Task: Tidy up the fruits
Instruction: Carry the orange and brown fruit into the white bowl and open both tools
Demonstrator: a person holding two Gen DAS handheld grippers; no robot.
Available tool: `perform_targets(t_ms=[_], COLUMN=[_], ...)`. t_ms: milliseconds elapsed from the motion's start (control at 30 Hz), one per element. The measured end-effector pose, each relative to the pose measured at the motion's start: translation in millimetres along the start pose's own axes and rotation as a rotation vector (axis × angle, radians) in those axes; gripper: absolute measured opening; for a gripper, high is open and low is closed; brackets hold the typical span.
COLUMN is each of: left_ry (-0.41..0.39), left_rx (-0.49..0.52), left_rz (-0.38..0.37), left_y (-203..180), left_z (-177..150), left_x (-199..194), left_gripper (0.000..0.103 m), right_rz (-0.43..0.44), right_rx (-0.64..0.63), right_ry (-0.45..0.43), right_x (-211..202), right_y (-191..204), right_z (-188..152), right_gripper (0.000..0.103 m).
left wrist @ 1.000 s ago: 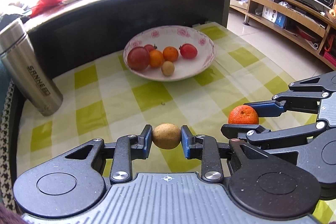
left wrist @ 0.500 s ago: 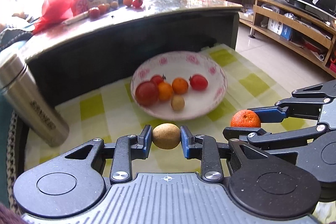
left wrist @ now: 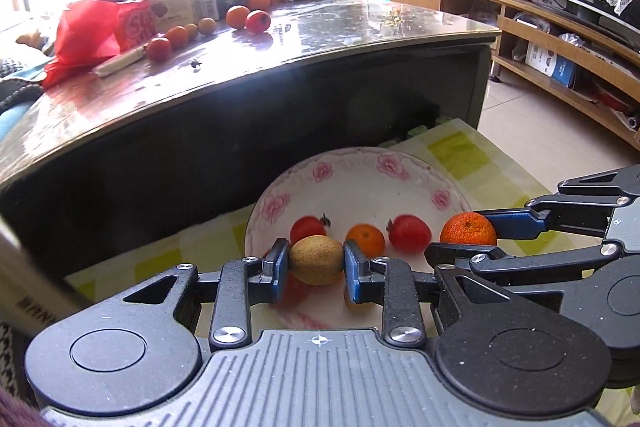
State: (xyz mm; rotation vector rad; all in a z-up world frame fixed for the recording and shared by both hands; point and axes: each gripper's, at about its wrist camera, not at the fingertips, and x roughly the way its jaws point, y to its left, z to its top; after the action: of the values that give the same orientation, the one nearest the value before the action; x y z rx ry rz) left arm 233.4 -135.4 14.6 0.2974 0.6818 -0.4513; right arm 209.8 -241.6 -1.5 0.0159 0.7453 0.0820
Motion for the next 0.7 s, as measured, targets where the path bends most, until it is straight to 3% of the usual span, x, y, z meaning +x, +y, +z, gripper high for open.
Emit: perform_targets(t_ms=[400, 700], left_ry=[0.017, 0.015], left_rx=[0.039, 0.033], left_rz=[0.020, 0.025], left_y=[1, 3], left_z=[5, 6], left_x=[29, 34], left_gripper=[0.035, 0.036], right_rz=[0.013, -0.008], right_rx=[0.041, 0.023], right_ry=[0.006, -0.039], right_x=[33, 38], right_y=[-15, -14], right_z=[4, 4], right_gripper=[0.039, 0.040])
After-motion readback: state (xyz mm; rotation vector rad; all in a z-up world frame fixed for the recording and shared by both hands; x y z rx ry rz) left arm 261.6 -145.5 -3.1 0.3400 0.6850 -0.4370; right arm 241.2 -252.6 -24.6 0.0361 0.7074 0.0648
